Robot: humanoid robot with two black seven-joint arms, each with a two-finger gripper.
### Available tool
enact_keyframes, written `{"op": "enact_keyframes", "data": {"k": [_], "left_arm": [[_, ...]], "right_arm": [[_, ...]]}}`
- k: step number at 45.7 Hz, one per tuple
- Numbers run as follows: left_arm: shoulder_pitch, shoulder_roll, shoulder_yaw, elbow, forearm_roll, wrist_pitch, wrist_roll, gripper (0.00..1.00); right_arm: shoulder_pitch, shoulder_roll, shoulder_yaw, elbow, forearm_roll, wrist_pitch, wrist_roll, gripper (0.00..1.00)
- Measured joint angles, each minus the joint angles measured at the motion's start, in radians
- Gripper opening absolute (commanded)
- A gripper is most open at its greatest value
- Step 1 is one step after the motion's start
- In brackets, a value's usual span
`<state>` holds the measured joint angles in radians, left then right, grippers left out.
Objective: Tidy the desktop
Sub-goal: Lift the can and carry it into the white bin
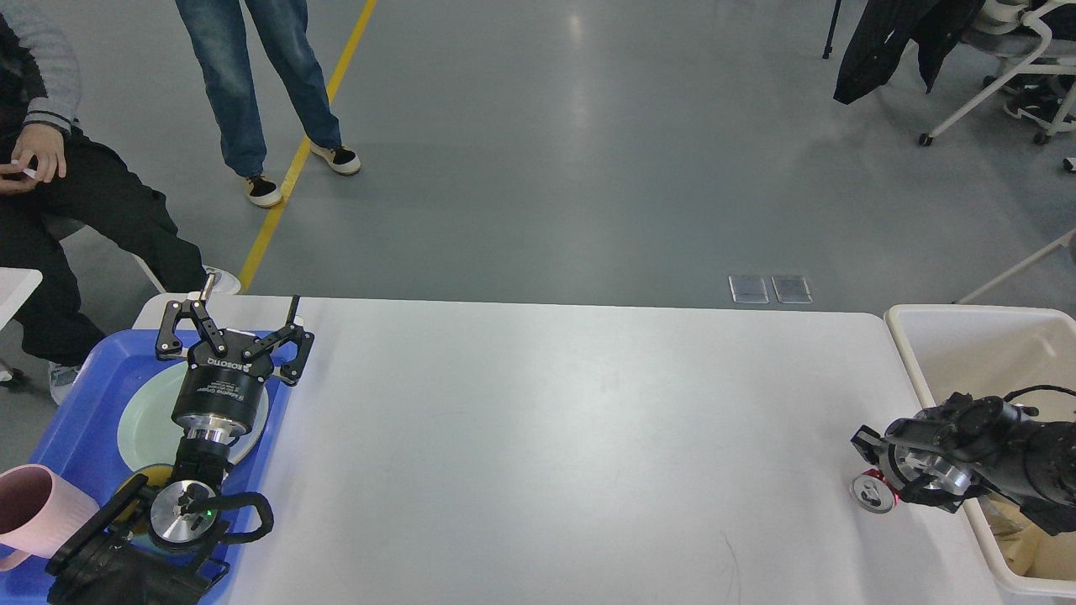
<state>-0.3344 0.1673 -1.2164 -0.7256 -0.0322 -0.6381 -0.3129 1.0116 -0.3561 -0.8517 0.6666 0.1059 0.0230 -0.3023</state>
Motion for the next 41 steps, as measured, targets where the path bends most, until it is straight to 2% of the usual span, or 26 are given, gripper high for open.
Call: {"op": "enact_keyframes", "data": {"k": [8, 17, 31, 36, 41], "left_arm": [[0.0, 0.0, 0.0, 0.0, 0.0, 0.0, 0.0, 0.96], [0.0, 0.0, 0.0, 0.0, 0.0, 0.0, 0.0, 0.96], [0.0, 0.0, 0.0, 0.0, 0.0, 0.0, 0.0, 0.96], [0.0, 0.0, 0.0, 0.0, 0.0, 0.0, 0.0, 0.96], [0.0, 0.0, 0.0, 0.0, 0.0, 0.0, 0.0, 0.96]], "right_arm": [[0.013, -0.011, 0.0, 0.015, 0.004, 0.014, -0.002, 0.0], [0.144, -0.107, -0.025, 0.167, 0.006, 0.078, -0.009, 0.0], [0.582, -0.251, -0.229, 0.453, 0.011, 0.37, -0.011, 0.0], [0.764, -0.263, -0.344, 0.574, 0.013, 0.423, -0.011, 0.0], [0.919, -0.26, -0.439, 0.687, 0.016, 0.433, -0.011, 0.0]]}}
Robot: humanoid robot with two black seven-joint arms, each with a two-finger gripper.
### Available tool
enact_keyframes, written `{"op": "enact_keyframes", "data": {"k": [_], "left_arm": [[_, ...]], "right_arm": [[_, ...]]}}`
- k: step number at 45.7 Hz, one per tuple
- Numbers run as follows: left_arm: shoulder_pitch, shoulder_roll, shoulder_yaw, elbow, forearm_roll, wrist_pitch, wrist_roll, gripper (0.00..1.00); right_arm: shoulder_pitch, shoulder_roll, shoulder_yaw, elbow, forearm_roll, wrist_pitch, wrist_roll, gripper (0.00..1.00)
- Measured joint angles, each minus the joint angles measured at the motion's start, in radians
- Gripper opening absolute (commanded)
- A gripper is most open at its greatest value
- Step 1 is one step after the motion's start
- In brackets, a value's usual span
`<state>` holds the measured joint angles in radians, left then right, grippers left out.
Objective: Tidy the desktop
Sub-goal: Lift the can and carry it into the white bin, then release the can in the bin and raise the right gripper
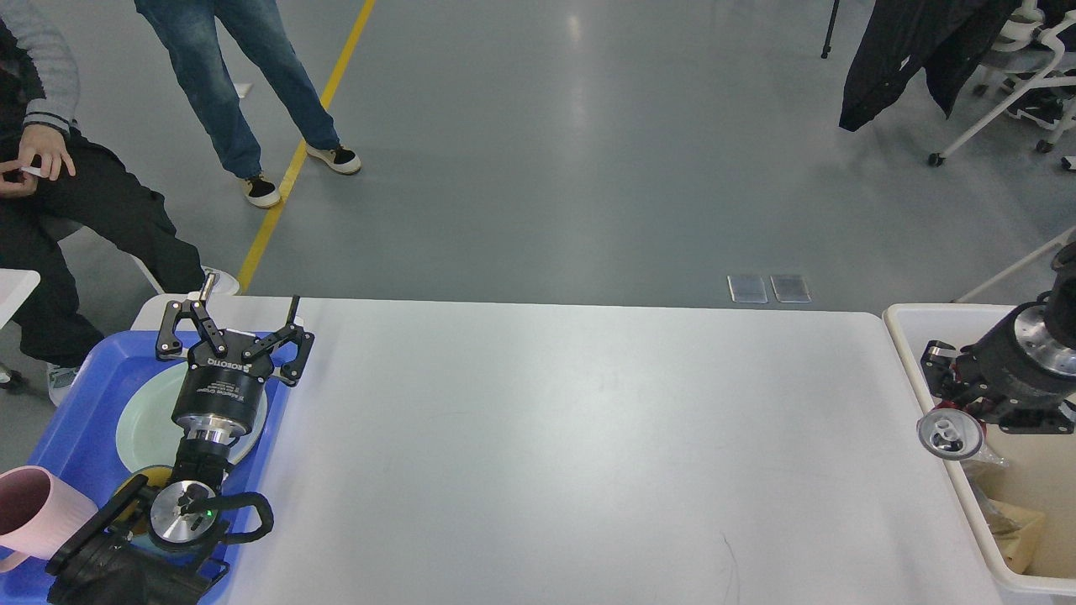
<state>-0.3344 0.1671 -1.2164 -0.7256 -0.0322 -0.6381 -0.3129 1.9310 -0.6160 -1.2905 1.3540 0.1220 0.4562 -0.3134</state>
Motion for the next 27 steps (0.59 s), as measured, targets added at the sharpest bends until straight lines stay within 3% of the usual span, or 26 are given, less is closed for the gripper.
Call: {"op": "enact_keyframes", "data": {"k": [8, 15, 19, 27], "left_arm": [[0.0, 0.0, 0.0, 0.0, 0.0, 0.0, 0.0, 0.96], [0.0, 0.0, 0.0, 0.0, 0.0, 0.0, 0.0, 0.96], [0.0, 0.0, 0.0, 0.0, 0.0, 0.0, 0.0, 0.96], [0.0, 0.0, 0.0, 0.0, 0.0, 0.0, 0.0, 0.96]], "right_arm": [[0.06, -0.005, -0.05, 0.047, 0.001, -0.007, -0.001, 0.0], [0.008, -0.045, -0.058, -0.003, -0.005, -0.037, 0.001, 0.0], [-0.059, -0.089, -0.043, -0.088, -0.007, -0.062, 0.003, 0.0], [-0.364, -0.134, 0.078, -0.386, 0.0, -0.107, 0.006, 0.0]]}}
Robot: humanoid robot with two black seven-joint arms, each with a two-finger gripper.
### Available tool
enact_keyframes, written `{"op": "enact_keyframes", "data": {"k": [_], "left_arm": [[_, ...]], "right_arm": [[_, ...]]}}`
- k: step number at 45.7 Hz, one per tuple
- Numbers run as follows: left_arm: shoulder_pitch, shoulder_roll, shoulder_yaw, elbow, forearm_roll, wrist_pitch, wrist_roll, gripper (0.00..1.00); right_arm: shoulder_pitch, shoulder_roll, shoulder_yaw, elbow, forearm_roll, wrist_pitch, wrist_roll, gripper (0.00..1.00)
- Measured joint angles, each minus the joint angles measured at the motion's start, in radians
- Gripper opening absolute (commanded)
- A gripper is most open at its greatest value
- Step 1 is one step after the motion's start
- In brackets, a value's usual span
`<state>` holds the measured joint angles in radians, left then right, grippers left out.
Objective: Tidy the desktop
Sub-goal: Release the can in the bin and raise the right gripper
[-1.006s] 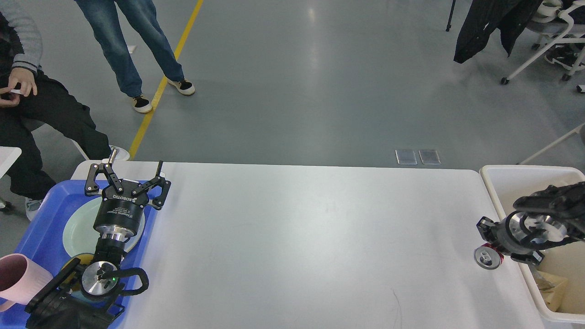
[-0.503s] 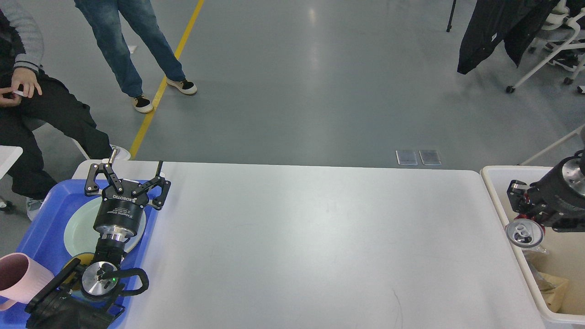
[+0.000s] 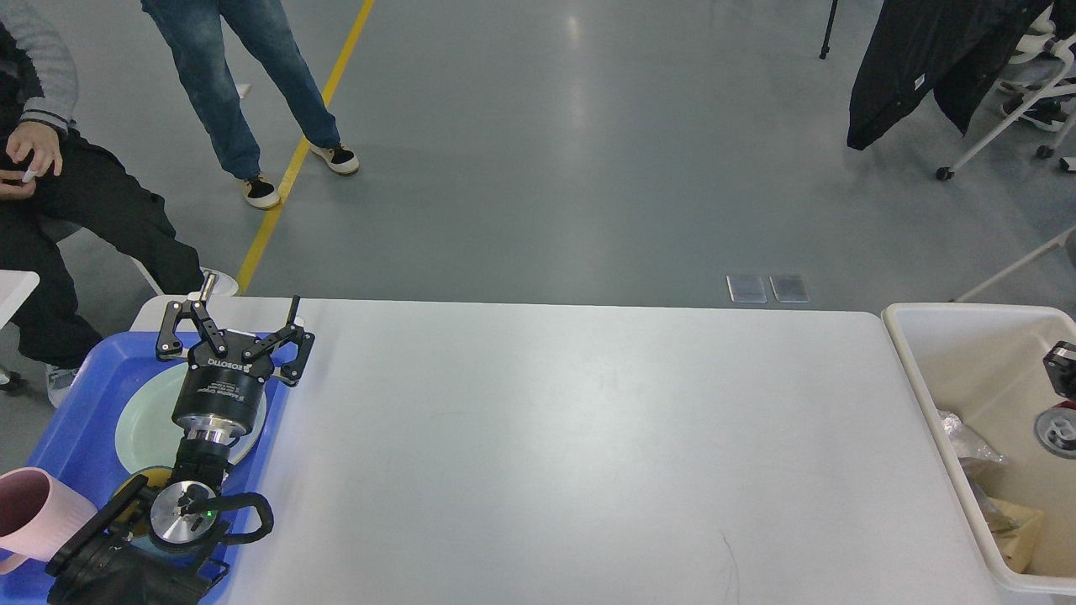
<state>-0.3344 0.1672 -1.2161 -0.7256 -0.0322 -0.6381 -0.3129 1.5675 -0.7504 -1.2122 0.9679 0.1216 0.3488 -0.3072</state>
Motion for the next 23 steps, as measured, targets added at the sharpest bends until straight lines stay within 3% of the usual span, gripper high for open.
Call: {"op": "enact_keyframes", "data": {"k": [11, 23], "left_arm": [[0.0, 0.0, 0.0, 0.0, 0.0, 0.0, 0.0, 0.96], [0.0, 0.0, 0.0, 0.0, 0.0, 0.0, 0.0, 0.96]], "right_arm": [[-0.498, 0.08, 0.303, -0.422, -0.001, -0.105, 0.002, 0.0], [-0.921, 0.351, 0.4, -0.83, -0.001, -0.396, 0.006, 0.0]]}}
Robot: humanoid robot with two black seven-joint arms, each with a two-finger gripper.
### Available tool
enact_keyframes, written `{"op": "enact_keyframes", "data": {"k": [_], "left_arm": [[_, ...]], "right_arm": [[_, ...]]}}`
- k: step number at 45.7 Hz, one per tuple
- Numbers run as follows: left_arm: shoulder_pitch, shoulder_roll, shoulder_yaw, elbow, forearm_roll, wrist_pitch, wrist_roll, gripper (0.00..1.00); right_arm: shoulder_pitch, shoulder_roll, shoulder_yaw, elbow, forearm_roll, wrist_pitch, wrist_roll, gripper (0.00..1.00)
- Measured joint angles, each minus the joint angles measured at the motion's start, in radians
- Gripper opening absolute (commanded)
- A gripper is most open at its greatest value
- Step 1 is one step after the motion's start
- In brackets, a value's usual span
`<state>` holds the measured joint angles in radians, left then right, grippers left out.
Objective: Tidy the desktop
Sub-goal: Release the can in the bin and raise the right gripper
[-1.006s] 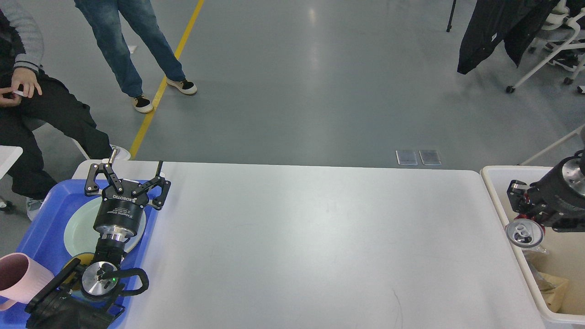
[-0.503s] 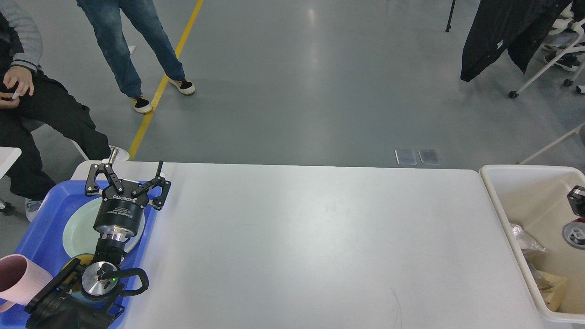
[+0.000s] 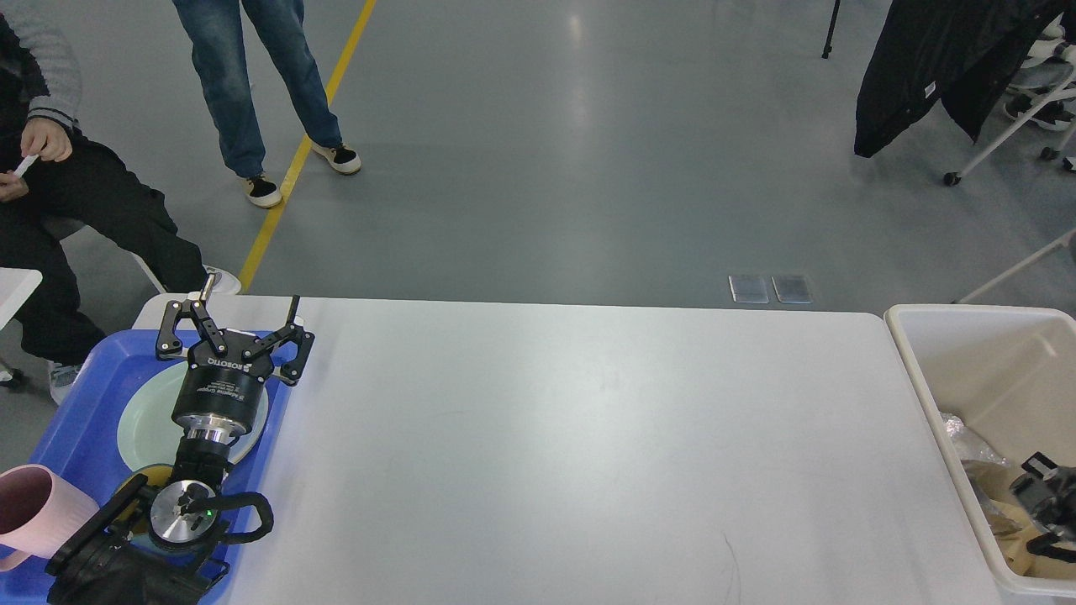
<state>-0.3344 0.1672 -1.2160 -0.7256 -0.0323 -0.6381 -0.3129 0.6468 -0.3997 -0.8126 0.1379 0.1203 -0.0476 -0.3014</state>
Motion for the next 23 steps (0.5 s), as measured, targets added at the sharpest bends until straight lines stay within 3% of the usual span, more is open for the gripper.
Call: {"op": "enact_keyframes", "data": {"k": [5, 14, 15, 19, 20, 23], "left_arm": [[0.0, 0.0, 0.0, 0.0, 0.0, 0.0, 0.0, 0.96], [0.0, 0.0, 0.0, 0.0, 0.0, 0.0, 0.0, 0.96], [0.0, 0.0, 0.0, 0.0, 0.0, 0.0, 0.0, 0.96], [0.0, 0.0, 0.0, 0.0, 0.0, 0.0, 0.0, 0.96], [0.0, 0.0, 0.0, 0.0, 0.0, 0.0, 0.0, 0.96], [0.0, 0.0, 0.0, 0.0, 0.0, 0.0, 0.0, 0.96]], "right_arm": [[-0.067, 0.066, -0.005, -0.07, -0.001, -0.085, 0.0, 0.0], [-0.082, 0.083, -0.006, -0.089, -0.002, -0.113, -0.005, 0.0], [-0.082, 0.083, -0.006, -0.089, -0.002, -0.113, -0.006, 0.11], [-0.088, 0.082, -0.005, -0.089, 0.0, -0.116, -0.008, 0.87], [-0.09, 0.082, -0.005, -0.089, 0.0, -0.119, -0.008, 1.0], [-0.093, 0.08, -0.004, -0.09, 0.001, -0.141, -0.008, 1.0]]}}
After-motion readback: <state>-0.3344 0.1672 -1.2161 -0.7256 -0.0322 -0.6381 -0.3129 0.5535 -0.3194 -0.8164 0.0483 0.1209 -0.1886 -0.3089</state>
